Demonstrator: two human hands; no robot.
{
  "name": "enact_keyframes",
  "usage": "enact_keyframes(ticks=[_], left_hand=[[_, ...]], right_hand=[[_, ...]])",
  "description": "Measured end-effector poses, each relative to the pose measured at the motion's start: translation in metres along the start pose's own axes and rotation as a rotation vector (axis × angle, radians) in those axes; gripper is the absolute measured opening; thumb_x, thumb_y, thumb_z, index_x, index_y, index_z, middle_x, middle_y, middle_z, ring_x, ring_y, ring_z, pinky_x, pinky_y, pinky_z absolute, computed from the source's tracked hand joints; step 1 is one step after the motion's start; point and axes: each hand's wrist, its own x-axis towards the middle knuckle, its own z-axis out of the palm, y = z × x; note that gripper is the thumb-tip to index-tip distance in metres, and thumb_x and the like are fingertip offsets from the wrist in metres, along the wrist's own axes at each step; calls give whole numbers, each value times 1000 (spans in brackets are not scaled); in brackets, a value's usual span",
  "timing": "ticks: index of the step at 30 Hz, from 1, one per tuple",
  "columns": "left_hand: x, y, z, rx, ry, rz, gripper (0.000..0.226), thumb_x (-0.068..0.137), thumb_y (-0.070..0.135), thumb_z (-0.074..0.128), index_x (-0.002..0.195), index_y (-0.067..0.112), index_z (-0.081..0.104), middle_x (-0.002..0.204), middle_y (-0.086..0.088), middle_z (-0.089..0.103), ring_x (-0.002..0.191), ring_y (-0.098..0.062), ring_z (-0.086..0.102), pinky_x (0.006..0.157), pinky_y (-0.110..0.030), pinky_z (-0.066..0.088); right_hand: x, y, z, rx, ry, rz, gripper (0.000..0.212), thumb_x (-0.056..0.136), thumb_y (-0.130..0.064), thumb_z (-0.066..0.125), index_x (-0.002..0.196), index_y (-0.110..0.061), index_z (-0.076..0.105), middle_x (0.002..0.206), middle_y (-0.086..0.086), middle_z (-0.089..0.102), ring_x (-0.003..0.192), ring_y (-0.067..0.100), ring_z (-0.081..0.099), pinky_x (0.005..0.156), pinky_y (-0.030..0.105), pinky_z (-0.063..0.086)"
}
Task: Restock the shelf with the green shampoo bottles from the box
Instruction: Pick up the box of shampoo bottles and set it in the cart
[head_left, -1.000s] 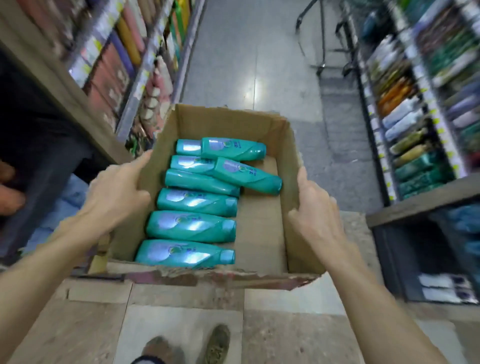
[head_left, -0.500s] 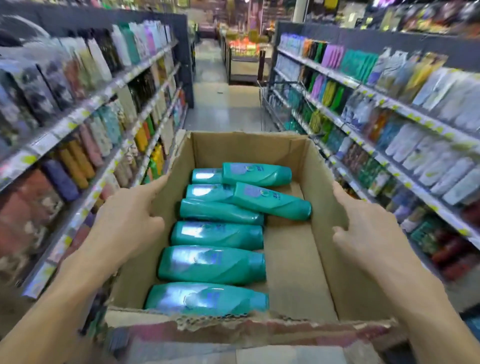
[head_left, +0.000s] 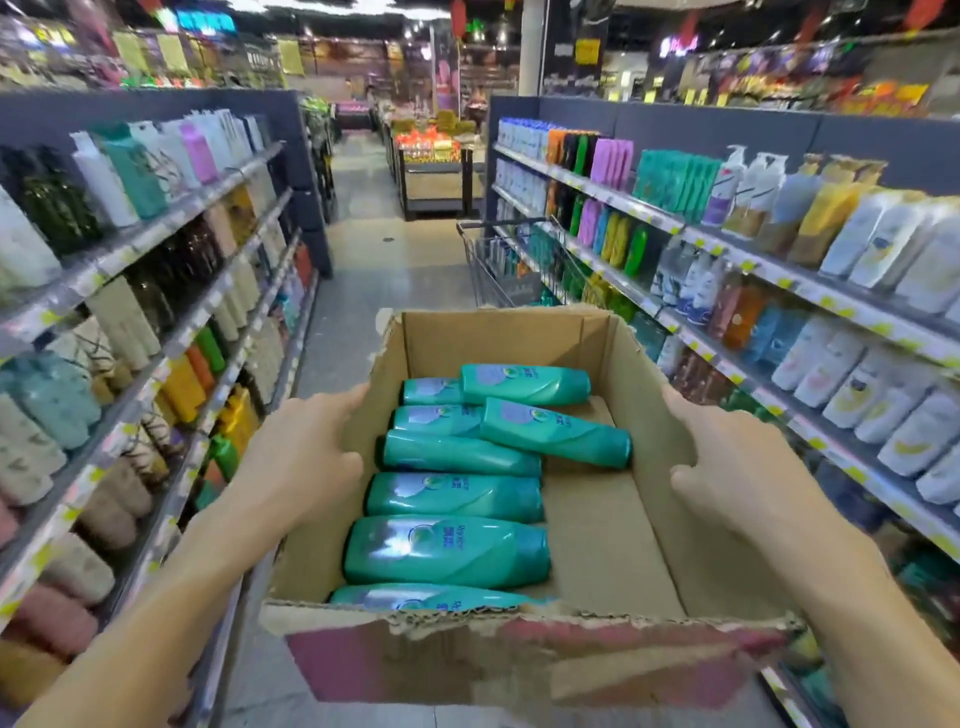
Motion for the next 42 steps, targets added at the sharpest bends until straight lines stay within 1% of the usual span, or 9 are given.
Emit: enact_keyframes(ticks=[3,8,9,13,16,21,27,37,42], left_hand=[[92,11,24,-5,-17,30,79,77,0,54,147,31,34,136,-6,58,125,-23,53,87,-36,53],[249,30,54,-15,-2,35,78,78,-2,52,144,37,37,131,-5,62,116,-21,60,60,-25,51],[278,33,57,-27,15,44,77,78,-2,53,143,37,39,128,-5,64,113,-22,62,61,-27,53],[388,37,74,-40,22,36,76,75,-1,52,141,36,42,124,-4,67,116,-24,60,87,-38,54],[476,32,92,-44,8,39,75,75,1,52,140,38,44,119,-1,70,113,-24,62,85,-40,55],[616,12,141,-62,32,33,79,72,-5,51,141,33,44,120,-10,69,113,-32,61,87,-43,54],[771,1,177,-46,-26,52,77,74,2,52,140,41,43,115,-8,71,108,-32,63,83,-46,54],[989,26,241,-92,-47,101,72,76,4,53,135,44,46,104,-5,74,95,-31,66,78,-45,57],[1084,49,270,-73,-62,86,71,74,0,53,134,37,51,107,-8,73,100,-34,65,82,-47,55]], right_hand=[[98,17,10,-28,3,-16,79,84,-20,58,151,-25,16,126,7,59,112,27,56,82,32,45],[254,44,26,-26,6,3,76,83,-18,58,149,-21,21,126,8,60,116,27,54,86,34,45],[285,47,26,-27,12,2,75,82,-18,58,148,-21,23,124,9,61,115,28,54,84,34,45],[399,54,28,-36,47,-4,76,82,-19,60,148,-22,23,122,11,60,109,32,56,81,37,46],[484,55,40,-16,73,-4,80,80,-17,61,150,-22,22,117,12,63,105,32,58,78,35,47],[619,54,76,-41,71,-18,84,78,-16,60,151,-23,18,113,13,64,105,33,56,78,36,44],[759,51,104,-11,33,53,87,77,-13,60,152,-25,16,110,13,66,102,33,58,76,37,46],[964,101,138,-20,88,121,84,74,-12,60,149,-25,24,103,16,66,96,37,58,68,37,39],[1066,134,157,20,82,117,85,77,-16,61,151,-27,21,105,15,64,95,35,59,69,36,42]])
